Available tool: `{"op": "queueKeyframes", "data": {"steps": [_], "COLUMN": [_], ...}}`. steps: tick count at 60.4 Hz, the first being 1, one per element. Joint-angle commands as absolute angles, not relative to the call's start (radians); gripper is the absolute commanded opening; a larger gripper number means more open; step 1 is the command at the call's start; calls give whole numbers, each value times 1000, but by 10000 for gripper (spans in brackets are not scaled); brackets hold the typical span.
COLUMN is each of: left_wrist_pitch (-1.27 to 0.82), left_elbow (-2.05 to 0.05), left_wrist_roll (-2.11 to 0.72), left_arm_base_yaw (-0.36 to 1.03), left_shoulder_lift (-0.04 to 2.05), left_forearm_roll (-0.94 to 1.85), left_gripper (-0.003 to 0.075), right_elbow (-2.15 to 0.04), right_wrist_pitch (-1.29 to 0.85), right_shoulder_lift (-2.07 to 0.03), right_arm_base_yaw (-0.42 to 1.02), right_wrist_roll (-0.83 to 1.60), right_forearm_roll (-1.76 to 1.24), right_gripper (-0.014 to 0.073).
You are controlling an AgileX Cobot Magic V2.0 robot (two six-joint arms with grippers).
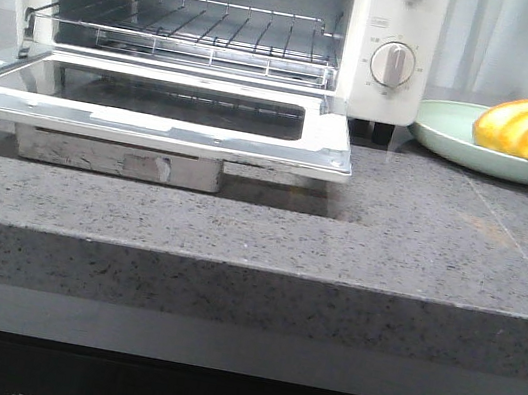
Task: Put bread in oven
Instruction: 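Lower the right gripper onto the croissant on the green plate, then close the right gripper on the croissant and lift it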
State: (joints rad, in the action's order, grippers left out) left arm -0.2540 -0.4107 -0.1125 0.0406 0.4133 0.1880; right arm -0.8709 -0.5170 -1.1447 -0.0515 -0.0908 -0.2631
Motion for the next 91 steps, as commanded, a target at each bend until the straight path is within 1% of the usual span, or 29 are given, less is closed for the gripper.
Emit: {"op": "queueKeyframes", "data": {"steps": [1,4,8,26,37,50,54,57,60,61,68,74,77,91], "left_wrist_pitch": [-181,-181,-181,-182,-183,-183,-183,-183,-183,-183,-183,-183,-183,-183], "left_elbow": [-438,-438,-438,-438,-438,-438,-438,-438,-438,-438,-438,-438,-438,-438], "left_wrist_roll": [-104,-104,-104,-104,-104,-104,-104,-104,-104,-104,-104,-104,-104,-104], "left_arm_base_yaw": [39,39,39,39,39,39,39,39,39,39,39,39,39,39], "left_shoulder_lift": [419,419,419,419,419,419,419,419,419,419,419,419,419,419], "left_forearm_roll": [198,198,198,198,198,198,198,198,198,198,198,198,198,198], "left_gripper": [-20,-20,-20,-20,-20,-20,-20,-20,-20,-20,-20,-20,-20,-20], "right_elbow": [-982,-1025,-1079,-1258,-1280,-1280,-1280,-1280,-1280,-1280,-1284,-1300,-1311,-1323], "right_wrist_pitch": [-454,-453,-459,-522,-535,-557,-564,-567,-576,-580,-600,-623,-635,-655], "right_shoulder_lift": [-1235,-1288,-1346,-1530,-1594,-1617,-1617,-1617,-1617,-1617,-1617,-1615,-1612,-1518], "right_arm_base_yaw": [-61,-61,-61,-61,-61,-60,-60,-60,-60,-60,-60,-60,-60,-60], "right_wrist_roll": [-103,-103,-103,-101,-101,-98,-96,-96,-96,-96,-96,-96,-96,-96], "right_forearm_roll": [-289,-299,-312,-411,-432,-432,-432,-433,-437,-440,-460,-473,-473,-471], "right_gripper": [430,511,550,551,551,545,509,451,369,329,139,50,32,31]}}
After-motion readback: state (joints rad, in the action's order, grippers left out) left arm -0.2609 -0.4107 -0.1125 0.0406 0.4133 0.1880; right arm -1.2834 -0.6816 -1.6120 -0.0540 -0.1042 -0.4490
